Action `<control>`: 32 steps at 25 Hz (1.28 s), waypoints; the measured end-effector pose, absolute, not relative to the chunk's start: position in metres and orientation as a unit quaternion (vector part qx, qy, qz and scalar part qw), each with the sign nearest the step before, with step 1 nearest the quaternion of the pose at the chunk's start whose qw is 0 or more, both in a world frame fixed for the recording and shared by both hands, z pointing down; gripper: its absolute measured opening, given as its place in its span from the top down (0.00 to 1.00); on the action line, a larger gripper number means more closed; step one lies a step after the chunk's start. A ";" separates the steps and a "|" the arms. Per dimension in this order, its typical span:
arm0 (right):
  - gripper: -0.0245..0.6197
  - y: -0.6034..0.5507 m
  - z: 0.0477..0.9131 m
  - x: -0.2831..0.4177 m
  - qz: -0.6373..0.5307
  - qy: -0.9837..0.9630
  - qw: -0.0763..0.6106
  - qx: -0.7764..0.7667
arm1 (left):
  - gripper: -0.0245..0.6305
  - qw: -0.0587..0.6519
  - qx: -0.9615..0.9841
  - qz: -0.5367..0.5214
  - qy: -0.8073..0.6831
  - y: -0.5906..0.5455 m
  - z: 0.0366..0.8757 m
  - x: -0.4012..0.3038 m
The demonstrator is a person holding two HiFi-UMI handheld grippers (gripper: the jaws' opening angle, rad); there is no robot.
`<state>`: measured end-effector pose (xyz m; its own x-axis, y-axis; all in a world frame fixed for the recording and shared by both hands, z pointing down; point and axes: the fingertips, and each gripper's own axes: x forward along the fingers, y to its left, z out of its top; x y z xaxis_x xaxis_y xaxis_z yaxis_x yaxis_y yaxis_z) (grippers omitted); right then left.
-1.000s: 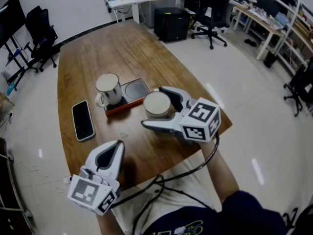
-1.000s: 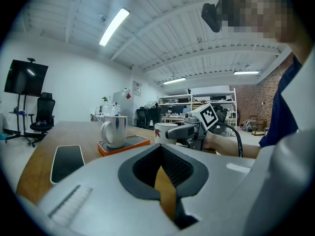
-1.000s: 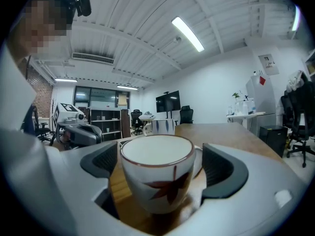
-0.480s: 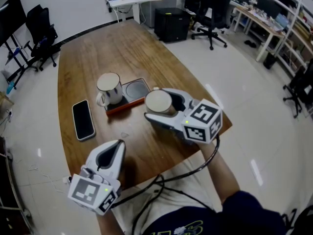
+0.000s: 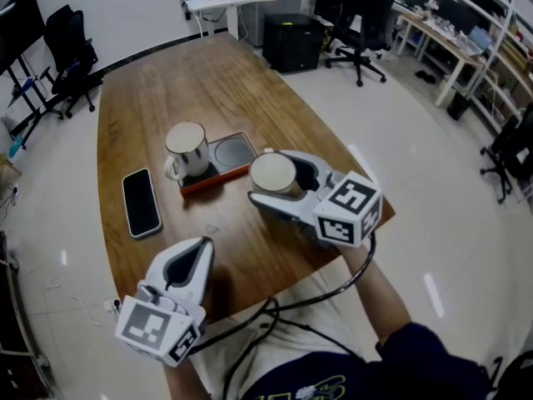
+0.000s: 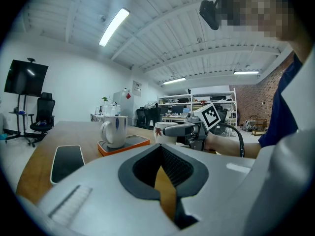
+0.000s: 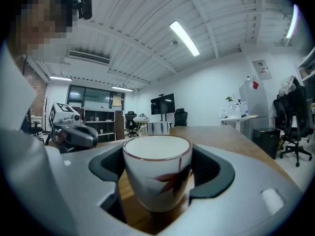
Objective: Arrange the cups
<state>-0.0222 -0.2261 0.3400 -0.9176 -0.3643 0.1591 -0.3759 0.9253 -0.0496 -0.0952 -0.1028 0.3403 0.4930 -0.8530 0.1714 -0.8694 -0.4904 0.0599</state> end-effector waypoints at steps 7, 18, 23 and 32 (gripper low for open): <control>0.36 -0.226 0.338 -0.020 0.036 -0.979 0.065 0.190 | 0.96 0.070 0.861 0.058 -0.500 -0.103 0.342 -0.095; 0.36 -0.257 0.304 -0.042 0.008 -0.981 0.064 0.182 | 0.96 0.077 0.861 0.053 -0.500 -0.103 0.342 -0.093; 0.36 -0.284 0.291 -0.059 0.005 -0.980 0.060 0.189 | 0.96 0.076 0.861 0.055 -0.500 -0.102 0.342 -0.093; 0.36 -0.323 0.310 -0.091 0.005 -0.978 0.076 0.196 | 0.96 0.081 0.860 0.052 -0.501 -0.101 0.343 -0.093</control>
